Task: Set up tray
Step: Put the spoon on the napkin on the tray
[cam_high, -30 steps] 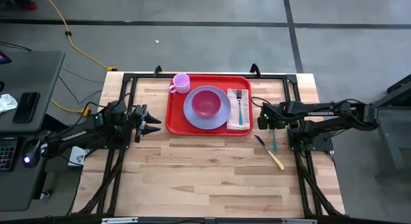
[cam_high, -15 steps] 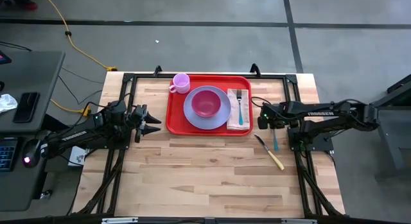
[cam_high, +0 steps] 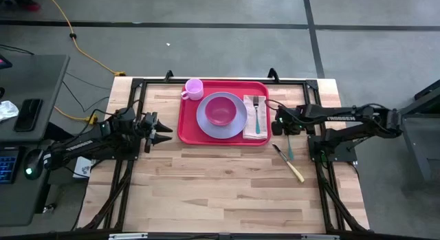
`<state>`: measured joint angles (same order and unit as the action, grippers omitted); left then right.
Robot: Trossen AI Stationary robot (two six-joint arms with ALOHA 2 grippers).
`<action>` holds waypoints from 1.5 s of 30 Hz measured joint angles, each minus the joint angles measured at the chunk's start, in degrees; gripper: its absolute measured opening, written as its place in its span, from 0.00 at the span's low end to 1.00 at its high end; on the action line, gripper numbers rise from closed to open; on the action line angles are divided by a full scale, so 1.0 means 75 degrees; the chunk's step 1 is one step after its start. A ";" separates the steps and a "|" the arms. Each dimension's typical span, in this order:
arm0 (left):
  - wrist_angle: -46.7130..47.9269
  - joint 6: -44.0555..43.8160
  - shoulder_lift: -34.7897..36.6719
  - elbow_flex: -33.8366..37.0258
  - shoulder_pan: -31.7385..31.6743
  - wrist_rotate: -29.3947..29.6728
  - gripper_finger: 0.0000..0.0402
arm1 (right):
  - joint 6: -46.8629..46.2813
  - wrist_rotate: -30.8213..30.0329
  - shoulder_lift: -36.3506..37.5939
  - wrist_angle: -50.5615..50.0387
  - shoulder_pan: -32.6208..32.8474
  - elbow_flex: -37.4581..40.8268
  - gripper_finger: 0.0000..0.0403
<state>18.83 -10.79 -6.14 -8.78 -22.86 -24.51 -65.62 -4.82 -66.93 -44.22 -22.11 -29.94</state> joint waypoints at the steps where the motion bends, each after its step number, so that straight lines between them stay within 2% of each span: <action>1: 0.0000 0.0000 -0.0002 0.0000 0.0002 0.0009 0.53 | 0.0005 0.0003 0.0002 -0.0047 -0.0003 -0.0074 0.01; 17: 0.0003 0.0003 0.0000 0.0000 0.0000 0.0025 0.53 | 0.0226 0.0128 -0.0239 -0.0486 0.0000 -0.1884 0.01; 27: 0.0003 0.0003 0.0001 0.0000 -0.0001 0.0023 0.53 | 0.1381 0.0101 -0.2350 -0.0701 -0.0058 -0.4119 0.01; 33: 0.0003 0.0000 0.0001 0.0000 0.0001 0.0023 0.53 | 0.1579 0.0260 -0.3391 -0.0689 -0.0362 -0.5225 0.03; 38: 0.0003 0.0001 0.0001 0.0000 -0.0001 0.0020 0.53 | 0.1471 0.0490 -0.4025 -0.0649 -0.0512 -0.5660 0.03; 45: 0.0000 0.0000 0.0001 0.0000 -0.0001 0.0020 0.53 | 0.1346 0.0693 -0.4551 -0.0164 -0.0776 -0.5758 0.03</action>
<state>18.83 -10.79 -6.13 -8.78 -22.87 -24.36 -55.53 0.38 -101.07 -45.45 -27.93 -73.12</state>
